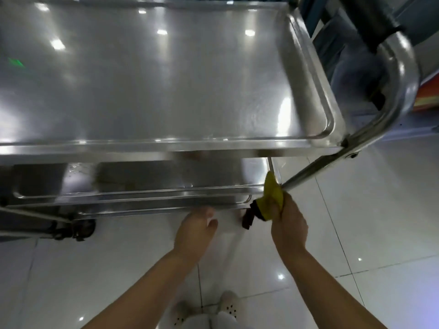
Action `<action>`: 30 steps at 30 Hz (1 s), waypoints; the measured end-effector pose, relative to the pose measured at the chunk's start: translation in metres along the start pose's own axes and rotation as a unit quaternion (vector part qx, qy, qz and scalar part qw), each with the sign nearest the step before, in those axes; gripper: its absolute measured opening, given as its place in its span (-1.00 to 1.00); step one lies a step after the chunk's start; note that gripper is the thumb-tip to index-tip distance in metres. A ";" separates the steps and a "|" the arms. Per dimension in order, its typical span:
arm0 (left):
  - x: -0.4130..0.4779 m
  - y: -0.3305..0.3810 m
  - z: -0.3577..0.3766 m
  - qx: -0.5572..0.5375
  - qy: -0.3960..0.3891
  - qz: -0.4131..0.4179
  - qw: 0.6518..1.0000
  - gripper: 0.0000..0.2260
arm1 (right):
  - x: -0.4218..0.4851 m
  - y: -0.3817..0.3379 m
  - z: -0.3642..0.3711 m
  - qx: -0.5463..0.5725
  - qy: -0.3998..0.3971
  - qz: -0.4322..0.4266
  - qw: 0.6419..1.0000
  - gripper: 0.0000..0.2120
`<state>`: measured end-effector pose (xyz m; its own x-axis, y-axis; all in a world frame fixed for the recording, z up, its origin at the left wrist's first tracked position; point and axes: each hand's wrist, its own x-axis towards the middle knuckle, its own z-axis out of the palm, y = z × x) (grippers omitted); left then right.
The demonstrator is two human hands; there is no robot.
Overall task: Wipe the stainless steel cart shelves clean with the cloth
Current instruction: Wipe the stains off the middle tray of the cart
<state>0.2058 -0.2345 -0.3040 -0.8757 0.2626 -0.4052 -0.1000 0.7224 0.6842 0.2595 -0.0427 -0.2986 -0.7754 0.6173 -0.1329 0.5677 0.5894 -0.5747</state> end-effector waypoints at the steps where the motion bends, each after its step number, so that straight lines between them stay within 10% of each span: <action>1: 0.012 -0.009 0.006 0.010 0.018 0.010 1.000 -0.75 | 0.012 0.004 0.007 -0.024 0.048 -0.036 0.998 -0.67; 8: 0.098 -0.065 0.039 0.133 0.160 0.152 0.966 -0.67 | 0.080 0.037 0.117 -0.295 -0.037 -0.200 0.934 -0.61; 17: 0.190 -0.093 0.034 0.351 0.172 0.246 0.887 -0.52 | 0.092 0.053 0.133 -0.256 -0.048 -0.214 0.941 -0.22; 30: 0.202 -0.106 0.047 0.369 0.256 0.243 0.860 -0.48 | 0.251 0.004 0.161 -0.305 -0.056 -0.200 0.929 -0.34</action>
<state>0.0618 -0.2279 -0.4863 -0.8418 0.4680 0.2691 0.4973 0.8662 0.0494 0.0226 0.0313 -0.4645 -0.9627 0.2471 -0.1105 0.2524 0.9670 -0.0361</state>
